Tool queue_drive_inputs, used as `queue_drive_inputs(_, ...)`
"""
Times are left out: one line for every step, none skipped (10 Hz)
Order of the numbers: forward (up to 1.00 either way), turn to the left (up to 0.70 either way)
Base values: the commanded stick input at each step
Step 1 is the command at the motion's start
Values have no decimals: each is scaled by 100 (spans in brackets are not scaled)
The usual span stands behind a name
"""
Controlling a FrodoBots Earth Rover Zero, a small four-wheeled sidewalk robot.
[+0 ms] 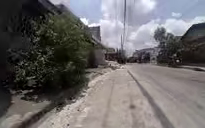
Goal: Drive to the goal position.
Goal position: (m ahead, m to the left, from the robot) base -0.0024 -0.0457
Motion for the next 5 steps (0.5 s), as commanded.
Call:
queue_drive_inputs(100, -22)
queue_drive_inputs(100, -28)
queue_drive_inputs(100, -34)
queue_drive_inputs(100, -40)
queue_drive_inputs(100, -40)
